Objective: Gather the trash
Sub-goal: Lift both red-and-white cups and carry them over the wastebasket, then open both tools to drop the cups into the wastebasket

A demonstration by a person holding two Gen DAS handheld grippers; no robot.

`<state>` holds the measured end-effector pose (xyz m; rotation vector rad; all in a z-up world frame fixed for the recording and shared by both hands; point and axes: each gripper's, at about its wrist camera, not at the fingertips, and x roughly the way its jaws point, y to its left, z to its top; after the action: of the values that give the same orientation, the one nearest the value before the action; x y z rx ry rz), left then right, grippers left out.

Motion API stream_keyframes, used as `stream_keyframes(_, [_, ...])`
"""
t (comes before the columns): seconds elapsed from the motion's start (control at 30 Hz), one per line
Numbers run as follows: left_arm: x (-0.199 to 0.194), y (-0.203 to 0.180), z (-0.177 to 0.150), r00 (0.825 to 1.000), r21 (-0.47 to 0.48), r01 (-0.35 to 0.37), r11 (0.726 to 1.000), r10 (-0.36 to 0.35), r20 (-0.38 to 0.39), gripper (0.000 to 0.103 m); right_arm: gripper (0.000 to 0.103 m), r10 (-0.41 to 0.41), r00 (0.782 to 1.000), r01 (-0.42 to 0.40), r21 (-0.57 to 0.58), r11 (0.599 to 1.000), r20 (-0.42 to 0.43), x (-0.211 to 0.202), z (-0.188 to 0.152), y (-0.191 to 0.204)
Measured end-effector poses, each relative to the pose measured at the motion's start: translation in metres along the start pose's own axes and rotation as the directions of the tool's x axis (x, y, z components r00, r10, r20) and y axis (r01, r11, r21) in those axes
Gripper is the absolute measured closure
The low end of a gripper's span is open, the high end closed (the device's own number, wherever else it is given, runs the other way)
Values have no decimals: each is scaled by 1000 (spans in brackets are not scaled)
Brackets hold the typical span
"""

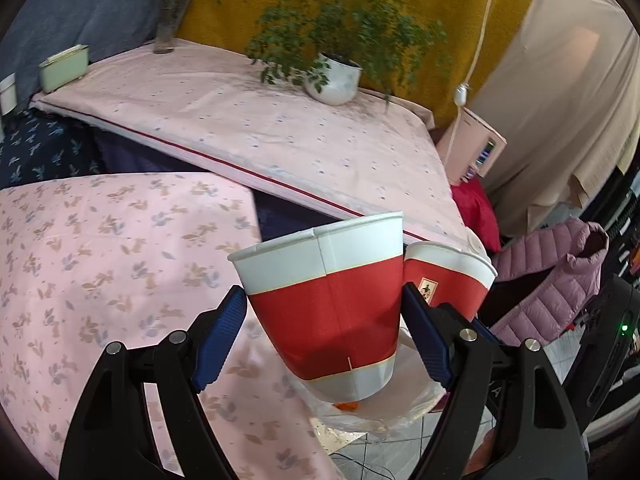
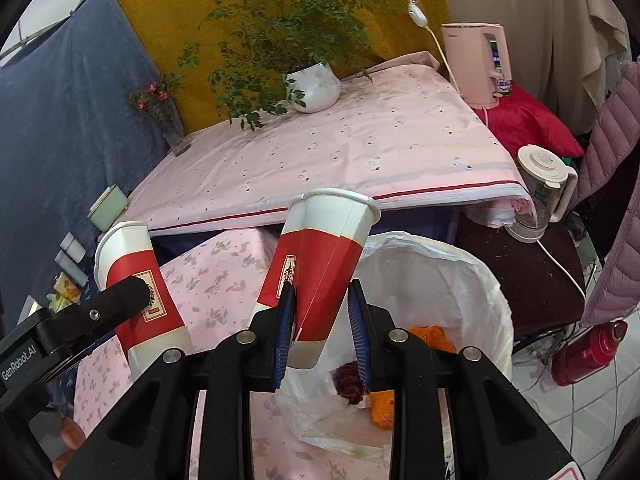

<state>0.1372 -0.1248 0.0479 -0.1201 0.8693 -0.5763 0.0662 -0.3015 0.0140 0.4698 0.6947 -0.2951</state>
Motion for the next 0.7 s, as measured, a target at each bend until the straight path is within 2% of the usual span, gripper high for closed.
stream_keyframes(0.3, [22, -32, -6, 995, 43, 77, 996, -75, -61, 27, 77, -33, 999, 33, 42, 999, -11, 2, -2, -32])
stream_keyframes(0.47, [30, -38, -7, 994, 49, 92, 995, -88, -72, 26, 74, -44, 999, 45, 52, 998, -18, 7, -2, -39])
stream_keyframes(0.53, [31, -37, -8, 994, 43, 87, 995, -84, -72, 23, 74, -47, 999, 47, 57, 997, -13, 7, -2, -40])
stream_keyframes(0.6, [32, -35, -8, 995, 40, 78, 996, -75, -72, 23, 65, -46, 999, 46, 62, 997, -12, 7, -2, -41])
stream_keyframes(0.7, [31, -31, -7, 996, 38, 62, 997, -60, -67, 22, 62, -46, 999, 46, 63, 997, -8, 7, -3, -40])
